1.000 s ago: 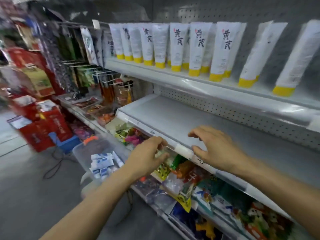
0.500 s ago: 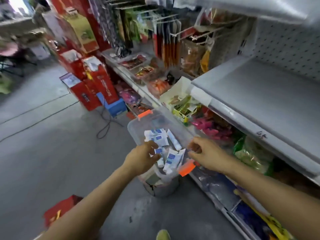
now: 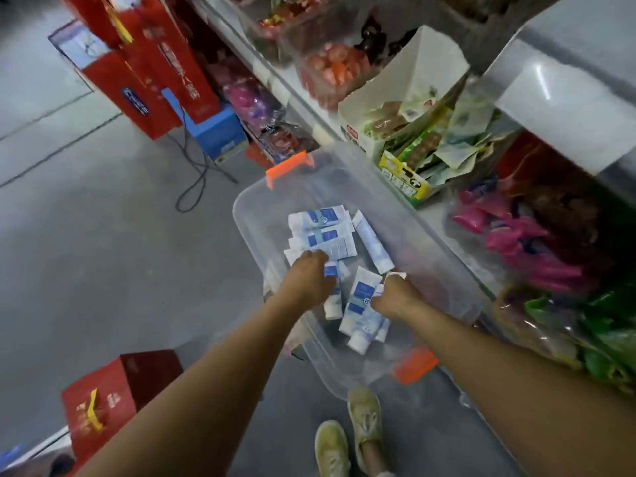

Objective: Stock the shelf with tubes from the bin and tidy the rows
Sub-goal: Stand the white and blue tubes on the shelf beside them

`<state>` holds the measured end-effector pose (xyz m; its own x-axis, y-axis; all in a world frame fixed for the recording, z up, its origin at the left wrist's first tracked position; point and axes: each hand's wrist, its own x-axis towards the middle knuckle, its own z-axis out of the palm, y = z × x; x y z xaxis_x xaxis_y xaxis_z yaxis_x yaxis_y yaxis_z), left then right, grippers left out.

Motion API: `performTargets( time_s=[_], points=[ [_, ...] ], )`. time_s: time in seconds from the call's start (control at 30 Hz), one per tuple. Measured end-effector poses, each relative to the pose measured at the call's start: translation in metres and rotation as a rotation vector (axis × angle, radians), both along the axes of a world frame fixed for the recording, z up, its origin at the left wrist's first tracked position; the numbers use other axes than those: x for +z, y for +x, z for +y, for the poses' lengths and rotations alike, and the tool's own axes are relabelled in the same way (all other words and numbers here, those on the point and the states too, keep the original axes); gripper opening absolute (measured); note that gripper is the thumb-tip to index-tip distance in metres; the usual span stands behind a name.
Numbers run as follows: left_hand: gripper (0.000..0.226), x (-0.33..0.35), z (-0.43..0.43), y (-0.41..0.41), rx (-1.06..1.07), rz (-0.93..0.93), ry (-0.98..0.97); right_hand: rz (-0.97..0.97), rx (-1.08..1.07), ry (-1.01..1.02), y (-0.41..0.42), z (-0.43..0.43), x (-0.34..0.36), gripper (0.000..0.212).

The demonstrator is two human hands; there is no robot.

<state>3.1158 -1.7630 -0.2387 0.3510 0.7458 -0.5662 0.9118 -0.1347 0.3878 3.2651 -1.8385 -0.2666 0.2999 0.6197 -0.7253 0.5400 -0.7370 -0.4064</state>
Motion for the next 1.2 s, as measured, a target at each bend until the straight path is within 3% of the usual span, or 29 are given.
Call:
performTargets(
  time_s=[0.1,0.3,0.4,0.53,0.7,0.93,1.07,1.2],
  points=[
    [0.062,-0.044,0.029,0.014,-0.019,0.094,0.038,-0.024,-0.111,-0.128,-0.003,0.007,-0.046,0.046],
    [0.071,-0.107,0.058,0.031,-0.182,0.317,0.107,-0.117,-0.236,-0.206,-0.017,0.018,-0.092,0.074],
    [0.071,-0.125,0.054,0.036,-0.298,0.406,0.191,-0.093,-0.090,-0.258,-0.027,0.021,-0.104,0.067],
    [0.061,-0.132,0.040,0.044,-0.294,0.369,0.108,0.020,-0.082,-0.299,-0.035,0.018,-0.113,0.051],
    [0.060,-0.110,0.038,0.051,-0.023,0.213,-0.145,0.179,-0.440,-0.170,-0.017,0.022,-0.095,0.040],
    [0.038,-0.020,0.012,0.044,0.636,-0.340,-0.377,0.441,-0.648,0.029,0.011,0.020,-0.017,0.021],
    [0.035,0.046,-0.020,0.031,0.735,-0.504,-0.419,0.532,-0.714,0.148,0.011,0.001,0.036,0.016],
    [0.026,0.106,-0.070,0.007,0.645,-0.530,-0.371,0.595,-0.719,0.235,-0.004,-0.034,0.097,0.020]
  ],
)
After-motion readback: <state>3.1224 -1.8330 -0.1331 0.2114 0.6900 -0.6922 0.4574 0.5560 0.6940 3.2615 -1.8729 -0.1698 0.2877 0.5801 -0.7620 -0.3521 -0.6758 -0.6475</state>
